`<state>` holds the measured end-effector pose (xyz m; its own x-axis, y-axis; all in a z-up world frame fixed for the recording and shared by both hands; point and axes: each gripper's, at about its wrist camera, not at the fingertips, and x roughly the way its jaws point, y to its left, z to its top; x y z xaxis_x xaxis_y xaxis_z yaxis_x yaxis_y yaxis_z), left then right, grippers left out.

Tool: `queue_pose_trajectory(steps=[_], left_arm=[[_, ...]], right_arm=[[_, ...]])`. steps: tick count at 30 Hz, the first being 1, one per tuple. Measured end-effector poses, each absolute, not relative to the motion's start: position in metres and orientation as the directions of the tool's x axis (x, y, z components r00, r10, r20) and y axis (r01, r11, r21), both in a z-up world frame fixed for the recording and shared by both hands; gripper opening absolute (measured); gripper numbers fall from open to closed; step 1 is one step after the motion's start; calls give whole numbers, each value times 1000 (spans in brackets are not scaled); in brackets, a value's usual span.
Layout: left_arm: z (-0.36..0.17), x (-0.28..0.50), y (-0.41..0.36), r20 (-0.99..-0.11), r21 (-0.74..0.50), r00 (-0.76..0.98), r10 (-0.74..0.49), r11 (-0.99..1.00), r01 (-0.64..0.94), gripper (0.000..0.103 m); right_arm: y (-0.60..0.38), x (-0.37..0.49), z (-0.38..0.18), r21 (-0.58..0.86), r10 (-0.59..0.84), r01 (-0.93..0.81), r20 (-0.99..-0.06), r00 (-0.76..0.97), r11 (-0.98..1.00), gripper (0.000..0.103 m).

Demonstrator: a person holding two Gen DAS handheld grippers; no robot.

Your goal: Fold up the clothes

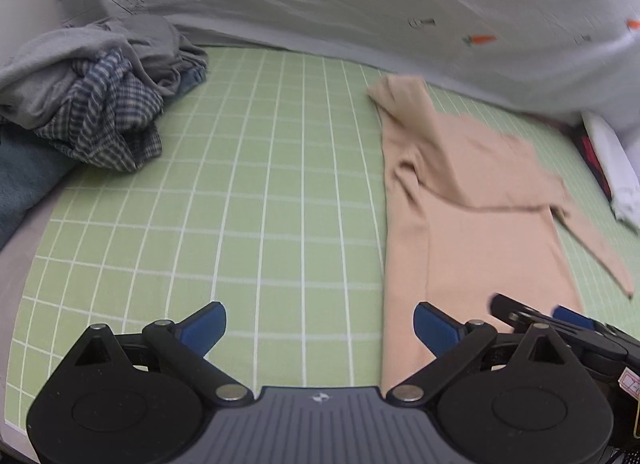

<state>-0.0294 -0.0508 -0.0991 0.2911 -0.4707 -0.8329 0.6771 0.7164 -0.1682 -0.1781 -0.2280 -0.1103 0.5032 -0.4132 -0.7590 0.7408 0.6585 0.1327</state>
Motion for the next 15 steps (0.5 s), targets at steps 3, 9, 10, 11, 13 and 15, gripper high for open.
queue_pose_trajectory(steps=[3,9,10,11,13,15], left_arm=[[-102,-33,-41,-836,-157,289,-467,707,689,99],[-106,-29,-25,-837,-147,303,-457,719,679,99],[-106,-28,-22,-837,-149,303,-456,722,675,99],[-107,-27,-19,-837,-151,302,-456,724,673,99],[-108,-28,-14,-837,-154,302,-456,726,670,99],[-108,-28,-10,-838,-155,300,-456,726,670,99]], right_arm=[[-210,-170,-113,154,-381,724,-766,518,673,95],[-190,-154,-120,263,-264,677,-778,570,687,69],[-185,-153,-122,272,-244,660,-778,579,700,56],[-181,-151,-124,281,-223,642,-777,588,713,46],[-172,-148,-127,299,-183,607,-776,604,736,33],[-168,-145,-130,302,-163,593,-781,603,747,18]])
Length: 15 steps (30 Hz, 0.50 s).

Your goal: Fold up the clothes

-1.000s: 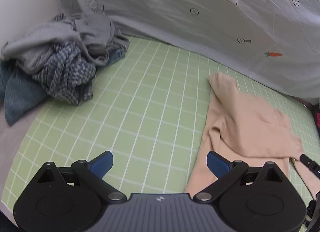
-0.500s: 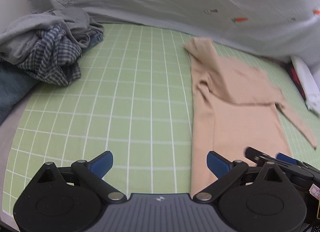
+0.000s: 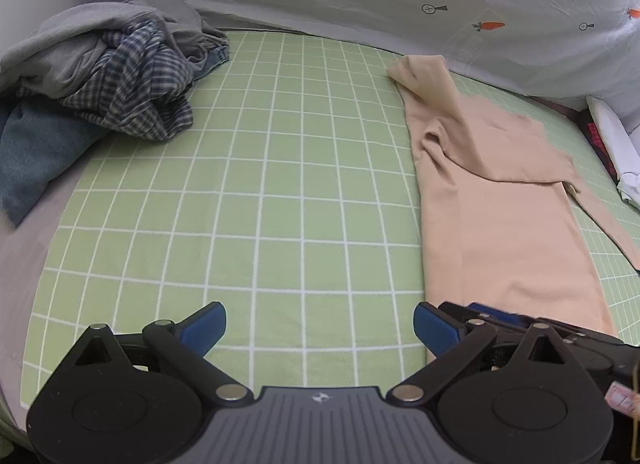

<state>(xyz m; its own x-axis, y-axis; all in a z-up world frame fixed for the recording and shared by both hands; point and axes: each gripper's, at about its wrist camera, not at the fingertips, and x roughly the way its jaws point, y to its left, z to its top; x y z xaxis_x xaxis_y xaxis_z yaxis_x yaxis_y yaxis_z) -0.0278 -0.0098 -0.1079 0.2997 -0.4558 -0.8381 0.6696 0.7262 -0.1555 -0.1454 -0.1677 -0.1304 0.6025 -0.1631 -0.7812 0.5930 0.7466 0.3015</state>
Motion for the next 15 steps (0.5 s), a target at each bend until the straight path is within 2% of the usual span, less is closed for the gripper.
queue_pose_trajectory(steps=[2,8,15], left_arm=[[-108,-27,-7,-838,-156,299,-457,726,670,99],[-104,-24,-14,-831,-164,298,-470,718,677,99],[-101,-29,-34,-826,-171,273,-494,680,713,99]], right_arm=[[-166,-144,-132,304,-153,582,-781,606,754,2],[-177,-162,-110,331,-176,582,-742,646,743,2],[-214,-209,-90,305,-329,709,-724,606,636,2]])
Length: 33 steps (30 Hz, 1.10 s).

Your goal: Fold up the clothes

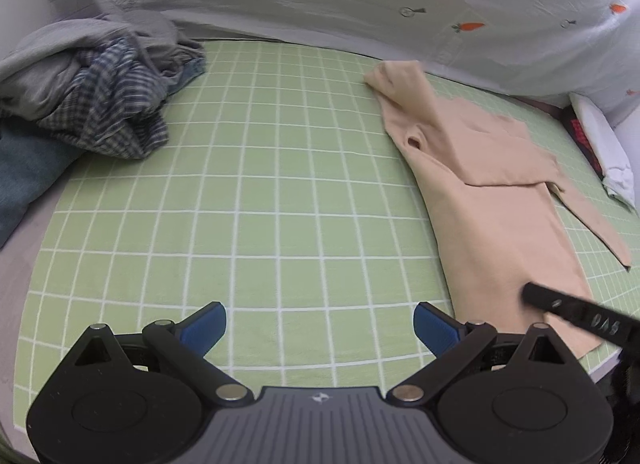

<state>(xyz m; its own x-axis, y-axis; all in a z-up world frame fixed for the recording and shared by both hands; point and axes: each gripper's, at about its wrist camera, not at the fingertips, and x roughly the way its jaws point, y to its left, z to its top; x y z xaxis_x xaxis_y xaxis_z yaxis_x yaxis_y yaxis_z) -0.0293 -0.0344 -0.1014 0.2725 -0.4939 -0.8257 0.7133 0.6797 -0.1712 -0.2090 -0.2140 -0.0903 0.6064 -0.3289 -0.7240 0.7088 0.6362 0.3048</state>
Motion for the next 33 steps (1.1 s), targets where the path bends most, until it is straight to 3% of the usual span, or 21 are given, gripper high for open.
queue_pose_trajectory(steps=[5,15,16,20,22,26,33], left_arm=[[-102,-33,-43,-830,-156,268,-489,665,730,99],[-97,-29,-58,-836,-120,305,-456,696,708,99],[-96,-28,-61,-835,-119,312,-454,702,702,99],[-88,-27,-78,-826,-120,338,-451,726,678,99],[-84,-28,-88,-823,-123,349,-448,741,660,99],[-79,-29,-112,-824,-148,360,-439,778,611,99],[-81,-23,-166,-833,-160,379,-403,831,533,99]], right_arm=[[-239,-219,-116,216,-372,762,-772,516,611,2],[-244,-208,-137,136,-327,722,-824,463,678,4],[-247,-209,-136,146,-313,718,-828,465,680,9],[-263,-220,-128,216,-268,718,-827,495,662,47],[-277,-228,-121,242,-265,719,-816,515,651,50],[-319,-240,-106,233,-307,744,-803,510,626,68],[-413,-251,-91,229,-371,787,-784,498,573,77]])
